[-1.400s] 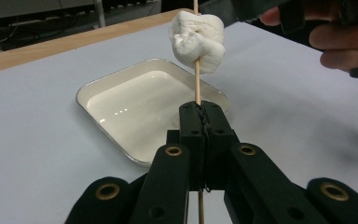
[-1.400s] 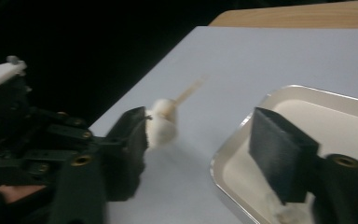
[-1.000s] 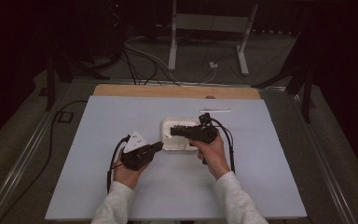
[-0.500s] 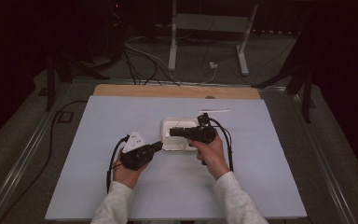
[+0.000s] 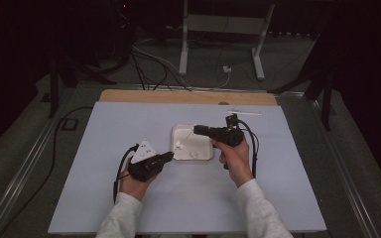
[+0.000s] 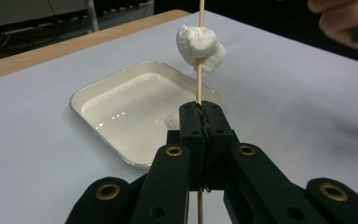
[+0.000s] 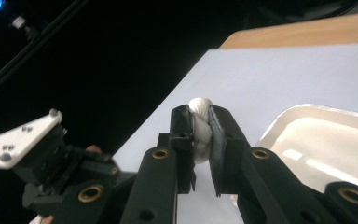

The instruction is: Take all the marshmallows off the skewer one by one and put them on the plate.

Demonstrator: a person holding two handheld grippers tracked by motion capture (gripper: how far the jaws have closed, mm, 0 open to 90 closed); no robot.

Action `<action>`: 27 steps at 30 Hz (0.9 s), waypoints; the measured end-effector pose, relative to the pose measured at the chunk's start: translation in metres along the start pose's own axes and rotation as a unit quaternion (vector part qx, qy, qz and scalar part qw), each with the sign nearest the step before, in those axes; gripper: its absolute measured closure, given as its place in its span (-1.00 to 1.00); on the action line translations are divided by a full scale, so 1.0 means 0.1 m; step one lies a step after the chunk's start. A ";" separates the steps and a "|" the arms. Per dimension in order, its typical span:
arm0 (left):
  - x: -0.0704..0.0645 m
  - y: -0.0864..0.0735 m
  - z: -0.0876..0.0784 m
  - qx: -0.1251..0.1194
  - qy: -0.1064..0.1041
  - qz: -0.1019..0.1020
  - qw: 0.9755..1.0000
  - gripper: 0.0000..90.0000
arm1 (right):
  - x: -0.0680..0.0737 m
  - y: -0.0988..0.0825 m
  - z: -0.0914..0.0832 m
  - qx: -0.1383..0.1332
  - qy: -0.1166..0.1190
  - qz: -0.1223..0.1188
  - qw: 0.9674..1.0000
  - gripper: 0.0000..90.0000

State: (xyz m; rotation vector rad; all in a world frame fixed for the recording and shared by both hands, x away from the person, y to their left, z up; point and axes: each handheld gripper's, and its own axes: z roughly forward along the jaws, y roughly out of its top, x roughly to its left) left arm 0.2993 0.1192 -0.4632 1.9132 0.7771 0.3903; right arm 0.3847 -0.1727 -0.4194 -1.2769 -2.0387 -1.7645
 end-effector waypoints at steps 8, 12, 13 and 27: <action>0.02 -0.01 0.00 -0.007 0.006 -0.014 1.000 1.00 | -0.02 0.04 -0.13 0.015 -0.042 -0.034 0.998 0.79; 0.03 -0.01 0.00 -0.007 0.007 -0.017 1.000 1.00 | -0.02 -0.01 -0.09 0.033 -0.072 -0.055 0.995 0.78; 0.03 -0.01 -0.01 -0.008 0.008 -0.018 1.000 1.00 | -0.02 -0.02 -0.08 0.036 -0.079 -0.059 0.994 0.78; 0.04 0.00 -0.02 -0.011 0.009 -0.024 1.000 1.00 | -0.21 -0.23 0.09 0.076 -0.153 -0.081 0.982 0.75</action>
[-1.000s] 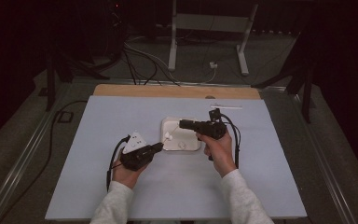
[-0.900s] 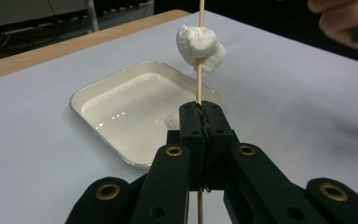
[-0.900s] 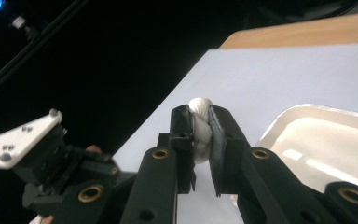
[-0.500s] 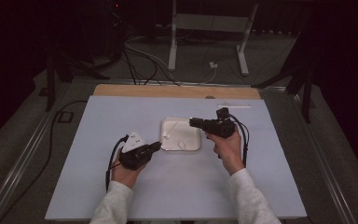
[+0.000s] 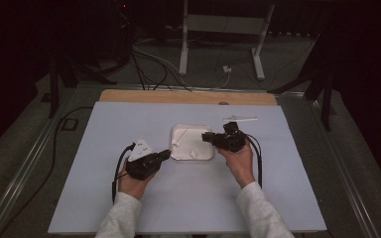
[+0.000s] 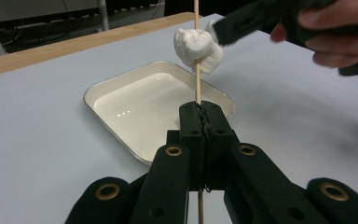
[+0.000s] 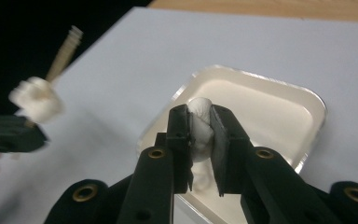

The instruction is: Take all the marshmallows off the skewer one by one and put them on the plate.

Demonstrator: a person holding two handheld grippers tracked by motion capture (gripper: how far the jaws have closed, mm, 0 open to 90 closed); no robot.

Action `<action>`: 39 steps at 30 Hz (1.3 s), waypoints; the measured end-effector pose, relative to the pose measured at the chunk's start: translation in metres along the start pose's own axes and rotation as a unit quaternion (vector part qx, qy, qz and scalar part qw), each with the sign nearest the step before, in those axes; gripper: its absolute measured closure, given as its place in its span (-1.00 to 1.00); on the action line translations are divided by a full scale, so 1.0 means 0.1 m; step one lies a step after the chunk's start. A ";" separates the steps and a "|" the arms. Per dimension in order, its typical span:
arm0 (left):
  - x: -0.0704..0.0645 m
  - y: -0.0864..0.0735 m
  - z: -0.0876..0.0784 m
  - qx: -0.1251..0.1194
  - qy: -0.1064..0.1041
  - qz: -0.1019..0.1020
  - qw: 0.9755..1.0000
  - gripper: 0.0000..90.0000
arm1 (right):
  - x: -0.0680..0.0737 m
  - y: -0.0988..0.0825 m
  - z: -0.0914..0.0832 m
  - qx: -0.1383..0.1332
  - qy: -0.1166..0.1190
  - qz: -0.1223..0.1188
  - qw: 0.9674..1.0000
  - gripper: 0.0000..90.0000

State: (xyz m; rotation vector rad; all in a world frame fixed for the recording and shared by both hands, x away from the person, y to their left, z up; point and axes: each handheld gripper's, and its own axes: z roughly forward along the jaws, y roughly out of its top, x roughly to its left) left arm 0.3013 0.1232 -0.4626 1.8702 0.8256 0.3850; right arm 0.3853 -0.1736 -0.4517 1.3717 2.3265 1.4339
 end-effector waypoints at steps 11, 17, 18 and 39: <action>0.00 0.00 0.00 -0.001 0.000 -0.001 1.000 1.00 | -0.09 -0.21 0.23 0.043 -0.036 -0.007 0.998 0.74; -0.01 0.00 0.01 0.001 -0.001 0.000 1.000 1.00 | -0.11 -0.26 0.28 0.058 -0.047 -0.008 0.997 0.36; -0.01 0.00 0.01 0.001 -0.001 0.000 1.000 1.00 | -0.11 -0.26 0.28 0.059 -0.047 -0.007 0.997 0.19; -0.02 0.01 0.02 -0.002 -0.005 -0.002 1.000 1.00 | 0.25 0.01 0.04 -0.012 0.095 -0.002 0.995 -0.47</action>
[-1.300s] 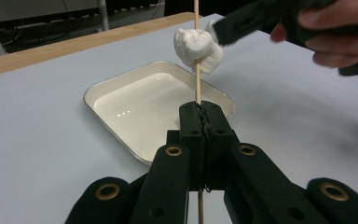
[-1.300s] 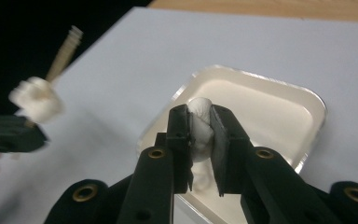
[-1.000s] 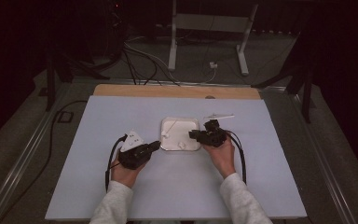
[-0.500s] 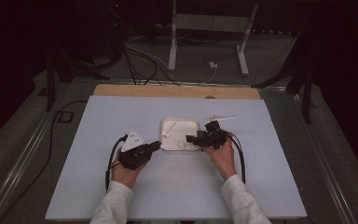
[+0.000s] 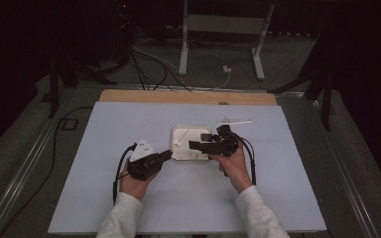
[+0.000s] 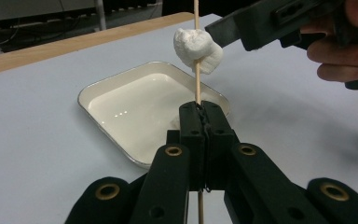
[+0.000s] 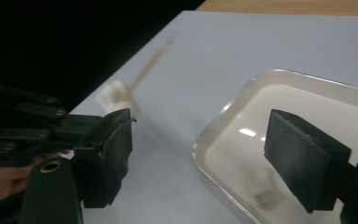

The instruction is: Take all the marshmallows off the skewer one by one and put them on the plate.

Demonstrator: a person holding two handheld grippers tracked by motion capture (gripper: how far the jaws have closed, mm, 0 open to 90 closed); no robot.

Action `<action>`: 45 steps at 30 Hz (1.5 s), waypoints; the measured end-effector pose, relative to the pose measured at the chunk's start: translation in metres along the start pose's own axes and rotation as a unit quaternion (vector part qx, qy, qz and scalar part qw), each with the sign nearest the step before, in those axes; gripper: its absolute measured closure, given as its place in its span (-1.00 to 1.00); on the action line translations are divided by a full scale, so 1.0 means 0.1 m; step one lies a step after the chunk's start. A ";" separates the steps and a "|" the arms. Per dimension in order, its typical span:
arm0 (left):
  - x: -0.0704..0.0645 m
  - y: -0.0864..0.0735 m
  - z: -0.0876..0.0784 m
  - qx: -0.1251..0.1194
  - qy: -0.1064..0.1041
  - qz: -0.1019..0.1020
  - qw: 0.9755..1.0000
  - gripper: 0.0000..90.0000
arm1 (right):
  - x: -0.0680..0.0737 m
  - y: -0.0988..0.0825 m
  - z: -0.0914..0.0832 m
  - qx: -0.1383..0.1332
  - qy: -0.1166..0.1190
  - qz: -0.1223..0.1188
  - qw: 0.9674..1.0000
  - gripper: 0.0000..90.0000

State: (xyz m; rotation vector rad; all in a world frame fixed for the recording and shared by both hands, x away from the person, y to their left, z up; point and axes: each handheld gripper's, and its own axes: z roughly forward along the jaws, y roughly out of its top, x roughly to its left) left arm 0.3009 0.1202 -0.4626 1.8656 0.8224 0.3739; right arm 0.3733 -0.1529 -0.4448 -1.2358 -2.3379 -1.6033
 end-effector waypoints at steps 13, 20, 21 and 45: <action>-0.01 0.02 -0.01 -0.011 -0.010 -0.006 1.000 1.00 | 0.17 0.07 0.14 0.001 0.053 0.001 0.999 -0.37; -0.03 0.04 -0.02 -0.019 -0.021 -0.009 1.000 1.00 | 0.19 0.05 0.23 0.006 0.084 0.011 0.996 -0.16; -0.03 0.04 -0.02 -0.019 -0.021 -0.008 1.000 1.00 | 0.20 0.05 0.23 0.008 0.086 0.012 0.996 -0.13; -0.05 0.03 0.00 -0.018 -0.025 0.001 1.000 1.00 | 0.21 0.04 0.26 0.001 0.109 0.038 0.993 0.68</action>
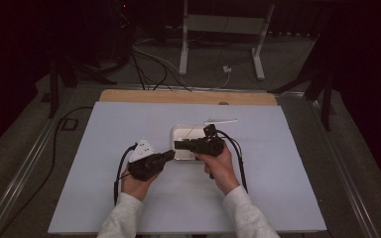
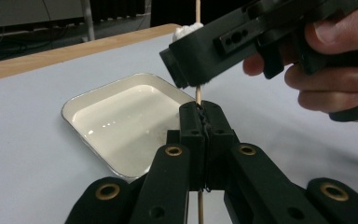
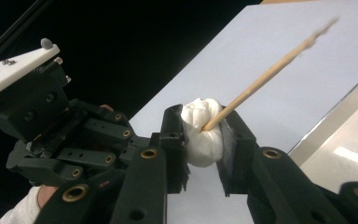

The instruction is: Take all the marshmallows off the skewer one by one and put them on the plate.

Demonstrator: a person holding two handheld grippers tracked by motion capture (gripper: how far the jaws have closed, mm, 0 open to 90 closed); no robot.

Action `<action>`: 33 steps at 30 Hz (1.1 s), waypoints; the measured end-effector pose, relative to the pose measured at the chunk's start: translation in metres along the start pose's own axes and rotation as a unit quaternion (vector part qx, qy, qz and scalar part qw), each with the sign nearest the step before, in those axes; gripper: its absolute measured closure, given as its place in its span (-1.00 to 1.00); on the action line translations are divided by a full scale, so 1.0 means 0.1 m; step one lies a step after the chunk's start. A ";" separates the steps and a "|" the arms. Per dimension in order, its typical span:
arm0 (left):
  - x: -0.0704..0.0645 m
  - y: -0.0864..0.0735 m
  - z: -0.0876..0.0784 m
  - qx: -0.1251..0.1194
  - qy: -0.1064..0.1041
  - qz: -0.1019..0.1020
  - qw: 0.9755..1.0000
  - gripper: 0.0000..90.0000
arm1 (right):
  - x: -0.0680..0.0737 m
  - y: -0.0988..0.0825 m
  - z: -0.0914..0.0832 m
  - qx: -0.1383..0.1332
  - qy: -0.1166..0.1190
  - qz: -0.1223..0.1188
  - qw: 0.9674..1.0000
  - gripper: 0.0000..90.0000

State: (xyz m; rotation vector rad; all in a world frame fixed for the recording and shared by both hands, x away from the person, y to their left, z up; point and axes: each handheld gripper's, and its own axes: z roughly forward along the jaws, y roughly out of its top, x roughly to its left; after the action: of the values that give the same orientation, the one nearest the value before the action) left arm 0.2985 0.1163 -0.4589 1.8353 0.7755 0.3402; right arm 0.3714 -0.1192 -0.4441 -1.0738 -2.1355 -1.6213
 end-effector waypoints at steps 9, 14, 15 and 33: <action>0.01 -0.01 -0.01 0.012 0.001 0.013 1.000 1.00 | -0.08 0.09 -0.25 -0.044 -0.017 0.016 0.999 0.72; -0.03 -0.01 0.03 0.016 -0.007 0.022 1.000 1.00 | -0.09 0.14 -0.40 -0.044 -0.034 0.003 0.998 0.72; -0.03 -0.01 0.03 0.017 -0.006 0.022 1.000 1.00 | -0.10 0.15 -0.41 -0.046 -0.035 0.004 0.998 0.72; 0.01 -0.03 0.00 0.025 0.005 0.026 0.999 1.00 | -0.17 0.20 -0.53 -0.064 -0.053 0.011 0.996 0.72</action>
State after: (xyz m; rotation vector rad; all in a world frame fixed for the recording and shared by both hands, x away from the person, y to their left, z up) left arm 0.2980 0.1175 -0.4612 1.9035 0.7503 0.3655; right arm 0.3844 -0.1723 -0.4209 -1.2435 -2.0990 -1.7493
